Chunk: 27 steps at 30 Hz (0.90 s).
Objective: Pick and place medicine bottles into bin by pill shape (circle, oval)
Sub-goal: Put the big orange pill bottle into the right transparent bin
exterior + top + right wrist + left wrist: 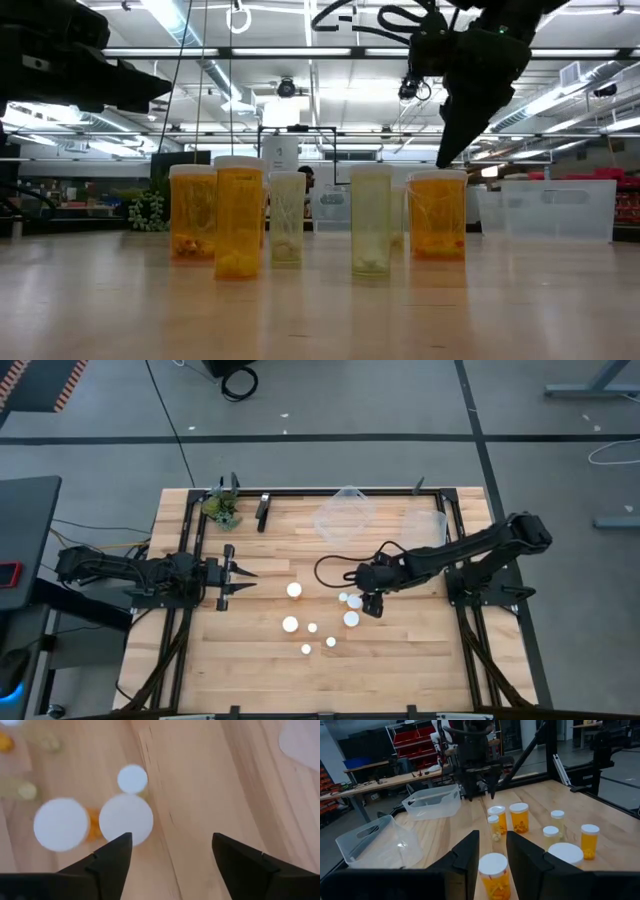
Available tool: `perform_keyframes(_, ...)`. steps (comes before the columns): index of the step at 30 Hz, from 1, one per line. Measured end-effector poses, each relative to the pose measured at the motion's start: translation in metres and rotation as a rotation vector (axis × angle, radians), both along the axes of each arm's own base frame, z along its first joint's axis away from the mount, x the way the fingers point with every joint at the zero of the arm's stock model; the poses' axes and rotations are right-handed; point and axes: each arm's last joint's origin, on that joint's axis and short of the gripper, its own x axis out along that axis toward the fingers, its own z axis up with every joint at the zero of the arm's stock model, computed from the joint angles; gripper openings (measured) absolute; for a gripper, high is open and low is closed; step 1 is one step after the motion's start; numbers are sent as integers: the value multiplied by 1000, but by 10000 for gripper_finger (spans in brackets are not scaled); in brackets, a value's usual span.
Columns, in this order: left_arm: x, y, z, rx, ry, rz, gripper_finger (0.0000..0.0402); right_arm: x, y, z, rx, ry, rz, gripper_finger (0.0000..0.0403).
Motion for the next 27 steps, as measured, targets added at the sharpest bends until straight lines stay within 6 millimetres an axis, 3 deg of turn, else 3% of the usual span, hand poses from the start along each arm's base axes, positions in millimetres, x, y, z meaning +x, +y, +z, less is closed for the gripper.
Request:
perform_keyframes(13, 0, 0, 0, 0, 0, 0, 107, 12, 5, -23, 79, 193, 9, 292)
perform_keyframes(22, 0, 0, 0, 0, 0, 0, 107, 22, 13, -40, 114, 206, 44, 292)
perform_keyframes(27, 0, 0, 0, 0, 0, 0, 107, 26, 14, -39, 118, 160, 58, 292)
